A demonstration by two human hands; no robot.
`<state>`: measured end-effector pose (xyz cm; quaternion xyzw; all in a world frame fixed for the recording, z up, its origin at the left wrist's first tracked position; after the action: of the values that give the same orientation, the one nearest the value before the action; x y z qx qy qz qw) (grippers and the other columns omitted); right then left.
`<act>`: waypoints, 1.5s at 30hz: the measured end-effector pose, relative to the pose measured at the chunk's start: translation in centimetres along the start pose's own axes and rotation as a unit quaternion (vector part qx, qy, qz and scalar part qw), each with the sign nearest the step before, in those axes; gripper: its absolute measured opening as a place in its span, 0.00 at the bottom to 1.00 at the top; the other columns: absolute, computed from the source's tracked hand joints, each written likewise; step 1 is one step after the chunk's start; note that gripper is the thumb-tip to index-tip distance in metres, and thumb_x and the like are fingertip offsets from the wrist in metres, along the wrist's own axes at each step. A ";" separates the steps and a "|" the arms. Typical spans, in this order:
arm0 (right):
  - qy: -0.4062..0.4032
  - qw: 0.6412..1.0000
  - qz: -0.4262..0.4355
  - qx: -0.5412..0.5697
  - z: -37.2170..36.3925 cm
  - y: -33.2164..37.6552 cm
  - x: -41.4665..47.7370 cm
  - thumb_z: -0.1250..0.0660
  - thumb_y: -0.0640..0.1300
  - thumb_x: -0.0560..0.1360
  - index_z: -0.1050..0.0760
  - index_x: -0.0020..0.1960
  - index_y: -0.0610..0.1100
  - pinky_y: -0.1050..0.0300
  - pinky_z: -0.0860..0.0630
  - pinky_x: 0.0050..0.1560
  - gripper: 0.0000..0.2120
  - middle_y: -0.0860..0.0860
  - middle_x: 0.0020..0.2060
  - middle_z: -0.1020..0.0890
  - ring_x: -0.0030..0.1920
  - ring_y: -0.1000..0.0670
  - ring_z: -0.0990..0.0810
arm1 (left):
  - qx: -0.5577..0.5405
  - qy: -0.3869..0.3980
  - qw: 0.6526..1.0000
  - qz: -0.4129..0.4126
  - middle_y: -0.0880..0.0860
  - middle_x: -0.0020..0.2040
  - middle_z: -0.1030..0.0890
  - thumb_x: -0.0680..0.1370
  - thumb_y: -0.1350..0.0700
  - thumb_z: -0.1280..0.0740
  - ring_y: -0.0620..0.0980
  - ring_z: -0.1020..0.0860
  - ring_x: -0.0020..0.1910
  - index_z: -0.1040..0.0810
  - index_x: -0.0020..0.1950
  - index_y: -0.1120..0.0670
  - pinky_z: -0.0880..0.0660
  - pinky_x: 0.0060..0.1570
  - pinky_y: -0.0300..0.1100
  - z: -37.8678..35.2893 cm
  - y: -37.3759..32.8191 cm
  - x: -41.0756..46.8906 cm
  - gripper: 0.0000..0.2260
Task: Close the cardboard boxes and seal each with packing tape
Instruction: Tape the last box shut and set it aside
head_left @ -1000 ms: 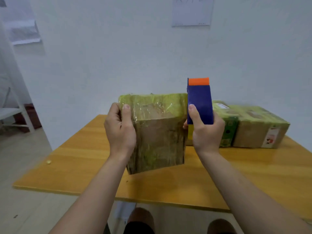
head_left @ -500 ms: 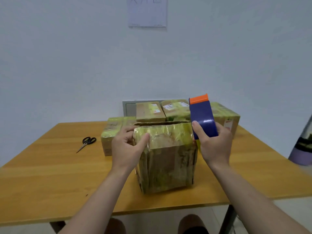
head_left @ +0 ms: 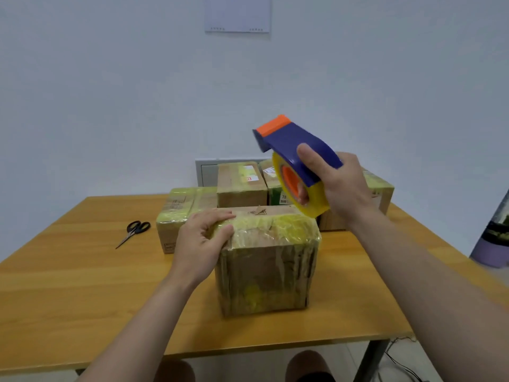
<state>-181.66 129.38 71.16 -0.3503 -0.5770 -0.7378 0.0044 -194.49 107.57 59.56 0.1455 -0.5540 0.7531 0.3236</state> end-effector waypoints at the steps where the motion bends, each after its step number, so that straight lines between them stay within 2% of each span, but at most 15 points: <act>1: 0.025 0.999 -0.026 0.001 -0.4 0.0 0.7 0.30 0.59 0.76 0.19 0.42 0.36 0.57 0.22 0.34 0.24 0.40 0.33 0.18 0.30 0.47 0.20 | -0.004 0.013 1.000 -0.005 0.38 0.59 0.17 0.76 0.48 0.31 0.38 0.25 0.64 0.14 0.60 0.41 0.27 0.65 0.41 -0.1 0.0 0.0 0.14; 4: 0.100 0.991 -0.089 0.003 -1.5 -0.7 2.1 0.30 0.55 0.78 0.18 0.42 0.41 0.56 0.23 0.36 0.17 0.45 0.32 0.17 0.31 0.48 0.20 | -0.042 0.045 0.998 -0.021 0.41 0.63 0.18 0.81 0.50 0.34 0.40 0.27 0.68 0.18 0.67 0.43 0.28 0.60 0.32 -0.1 0.1 -0.5 0.15; 8: 0.166 0.973 -0.162 0.010 -2.1 -2.0 2.6 0.31 0.55 0.75 0.17 0.50 0.36 0.57 0.22 0.32 0.21 0.42 0.35 0.18 0.29 0.48 0.21 | -0.035 0.046 0.998 -0.037 0.39 0.67 0.20 0.79 0.47 0.35 0.45 0.30 0.74 0.15 0.61 0.45 0.33 0.70 0.45 -0.4 0.4 -0.8 0.13; 11: 0.209 0.958 -0.195 -0.010 -2.4 -2.8 2.6 0.32 0.56 0.77 0.20 0.57 0.31 0.57 0.21 0.31 0.27 0.38 0.38 0.19 0.29 0.48 0.21 | -0.009 0.042 0.997 -0.067 0.41 0.70 0.21 0.78 0.45 0.36 0.43 0.33 0.77 0.15 0.62 0.45 0.35 0.74 0.51 -0.2 0.2 -0.5 0.16; 15: 0.236 0.945 -0.227 0.014 -2.7 -3.8 2.7 0.35 0.53 0.79 0.15 0.49 0.41 0.58 0.21 0.30 0.16 0.43 0.33 0.19 0.27 0.50 0.22 | -0.034 0.054 0.994 -0.085 0.44 0.73 0.23 0.79 0.46 0.37 0.45 0.35 0.79 0.18 0.68 0.48 0.35 0.76 0.54 -1.1 0.6 -1.1 0.20; 18: 0.246 0.944 -0.220 -0.009 -2.8 -4.1 3.0 0.34 0.54 0.74 0.14 0.44 0.47 0.57 0.19 0.34 0.14 0.44 0.37 0.16 0.33 0.49 0.18 | -0.067 0.021 0.995 -0.074 0.45 0.71 0.21 0.78 0.47 0.38 0.46 0.34 0.79 0.16 0.62 0.49 0.35 0.75 0.52 -1.5 1.0 -1.3 0.17; 21: 0.261 0.938 -0.228 -0.020 -2.5 -4.5 3.3 0.34 0.55 0.75 0.17 0.54 0.45 0.53 0.17 0.44 0.17 0.43 0.48 0.14 0.45 0.45 0.17 | -0.059 0.011 0.996 -0.066 0.45 0.69 0.20 0.78 0.47 0.37 0.46 0.32 0.78 0.14 0.59 0.50 0.33 0.74 0.51 -1.5 1.3 -1.0 0.17; 24: 0.275 0.929 -0.249 -0.002 -2.2 -4.6 3.3 0.34 0.56 0.76 0.19 0.59 0.42 0.53 0.17 0.42 0.20 0.43 0.47 0.14 0.43 0.45 0.17 | -0.041 0.035 0.997 -0.056 0.41 0.69 0.20 0.78 0.44 0.38 0.43 0.33 0.78 0.15 0.61 0.48 0.35 0.74 0.48 -1.2 1.4 -0.8 0.18; 28: 0.234 0.939 -0.249 0.024 -1.9 -5.2 4.0 0.30 0.57 0.73 0.17 0.58 0.43 0.50 0.21 0.46 0.21 0.41 0.52 0.16 0.49 0.41 0.19 | -0.095 0.035 0.994 0.028 0.38 0.58 0.15 0.80 0.38 0.42 0.37 0.23 0.67 0.14 0.59 0.48 0.28 0.62 0.41 0.3 0.1 0.6 0.22; 30: 0.221 0.942 -0.249 0.041 -2.2 -5.3 4.1 0.27 0.55 0.69 0.15 0.53 0.44 0.51 0.24 0.45 0.19 0.39 0.50 0.18 0.47 0.39 0.23 | -0.140 -0.018 0.987 0.081 0.44 0.51 0.13 0.83 0.39 0.42 0.43 0.17 0.55 0.14 0.57 0.50 0.24 0.54 0.43 1.7 -0.7 1.7 0.21; 33: 0.242 0.939 -0.238 0.049 -2.8 -5.2 4.0 0.26 0.54 0.64 0.14 0.45 0.46 0.55 0.23 0.38 0.15 0.42 0.42 0.18 0.39 0.44 0.21 | -0.221 0.002 0.955 0.196 0.52 0.49 0.12 0.85 0.41 0.39 0.50 0.15 0.45 0.16 0.58 0.53 0.24 0.41 0.40 2.0 -0.7 3.1 0.19; 36: 0.266 0.935 -0.227 0.060 -3.3 -4.9 3.9 0.27 0.54 0.61 0.14 0.43 0.46 0.59 0.20 0.32 0.16 0.46 0.38 0.15 0.34 0.50 0.18 | -0.330 0.074 0.892 0.300 0.58 0.52 0.12 0.80 0.45 0.31 0.50 0.14 0.43 0.17 0.59 0.58 0.22 0.32 0.35 0.4 -0.5 3.0 0.18; 39: 0.271 0.933 -0.226 0.066 -3.7 -4.6 4.0 0.28 0.50 0.63 0.16 0.45 0.43 0.58 0.20 0.30 0.15 0.45 0.37 0.15 0.33 0.50 0.17 | -0.438 0.092 0.830 0.334 0.61 0.52 0.14 0.73 0.51 0.26 0.49 0.15 0.40 0.17 0.60 0.62 0.20 0.32 0.34 -0.7 -0.7 2.6 0.20; 41: 0.275 0.933 -0.226 0.055 -3.9 -4.7 4.1 0.27 0.51 0.60 0.17 0.47 0.42 0.58 0.20 0.30 0.18 0.45 0.38 0.14 0.33 0.50 0.16 | -0.461 0.109 0.814 0.335 0.61 0.54 0.15 0.72 0.55 0.27 0.48 0.15 0.41 0.18 0.62 0.63 0.19 0.35 0.34 -0.8 -0.5 2.5 0.20; 45: 0.270 0.936 -0.223 0.049 -4.3 -4.6 4.4 0.30 0.49 0.64 0.17 0.46 0.42 0.59 0.21 0.30 0.15 0.46 0.36 0.15 0.32 0.50 0.17 | -0.496 0.147 0.788 0.334 0.60 0.55 0.14 0.75 0.62 0.30 0.47 0.15 0.42 0.19 0.64 0.63 0.18 0.40 0.35 -1.0 -0.7 2.5 0.17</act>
<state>-189.04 129.01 69.16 -0.0001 -0.6531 -0.7572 0.0125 -195.73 109.45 61.17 -0.3415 -0.8110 0.4482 0.1574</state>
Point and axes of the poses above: each hand's wrist, its own x-axis towards the middle knuckle, its own z-axis out of the back of the hand, y = z × x, the point moved 8 cm from there along x, towards the middle knuckle
